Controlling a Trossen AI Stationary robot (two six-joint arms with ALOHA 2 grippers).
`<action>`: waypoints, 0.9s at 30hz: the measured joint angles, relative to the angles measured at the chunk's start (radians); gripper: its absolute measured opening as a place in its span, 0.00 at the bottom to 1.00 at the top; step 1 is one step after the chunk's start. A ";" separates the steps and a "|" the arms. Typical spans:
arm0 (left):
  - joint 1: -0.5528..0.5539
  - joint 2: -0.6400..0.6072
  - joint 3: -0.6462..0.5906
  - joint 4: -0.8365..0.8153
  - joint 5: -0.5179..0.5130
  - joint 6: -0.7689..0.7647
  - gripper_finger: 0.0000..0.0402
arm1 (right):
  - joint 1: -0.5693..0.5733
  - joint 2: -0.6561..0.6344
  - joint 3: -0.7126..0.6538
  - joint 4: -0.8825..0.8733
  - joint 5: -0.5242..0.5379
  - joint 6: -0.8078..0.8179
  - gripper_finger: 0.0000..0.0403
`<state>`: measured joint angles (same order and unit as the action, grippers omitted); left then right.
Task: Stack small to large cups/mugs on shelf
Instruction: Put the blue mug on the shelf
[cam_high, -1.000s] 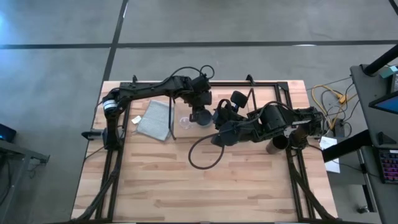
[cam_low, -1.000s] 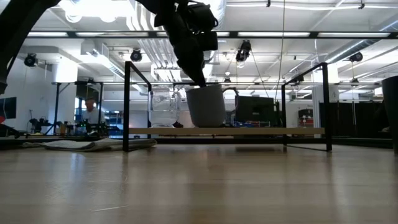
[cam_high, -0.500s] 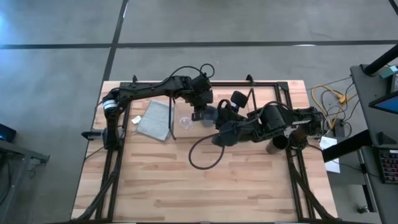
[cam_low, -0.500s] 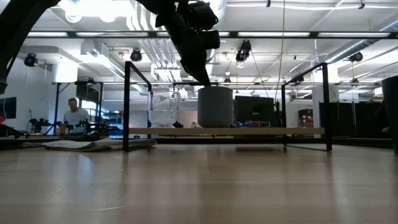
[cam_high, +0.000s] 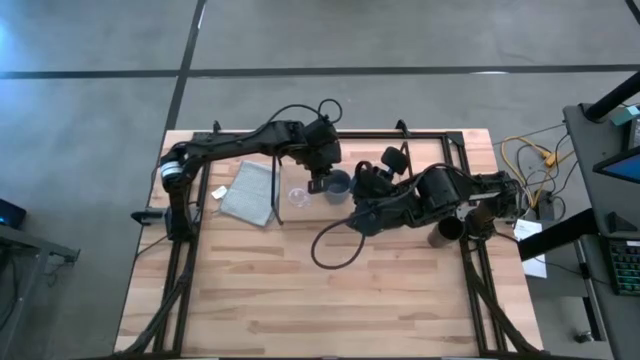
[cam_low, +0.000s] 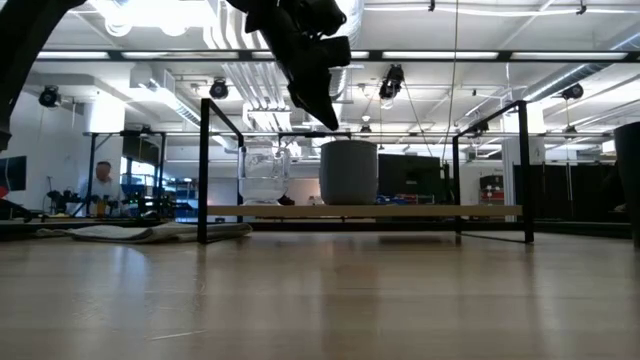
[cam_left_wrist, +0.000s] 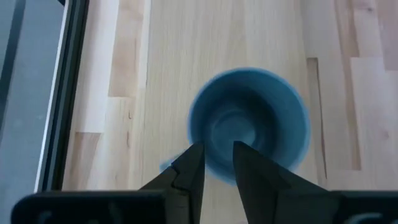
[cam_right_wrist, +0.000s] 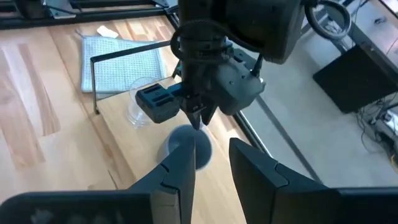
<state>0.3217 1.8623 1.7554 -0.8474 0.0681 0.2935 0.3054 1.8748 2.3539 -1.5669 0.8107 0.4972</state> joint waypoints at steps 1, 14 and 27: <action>-0.001 -0.003 0.000 0.000 0.000 0.000 0.18 | 0.000 0.000 0.000 0.000 -0.002 0.009 0.23; -0.002 -0.010 0.000 -0.010 -0.001 0.000 0.18 | 0.030 0.000 -0.002 0.004 -0.110 0.082 0.23; 0.001 -0.006 -0.028 -0.077 -0.209 -0.003 0.18 | 0.057 0.000 -0.002 0.004 -0.111 0.083 0.23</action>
<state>0.3223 1.8565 1.7278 -0.9246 -0.1404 0.2903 0.3622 1.8748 2.3524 -1.5631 0.6998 0.5804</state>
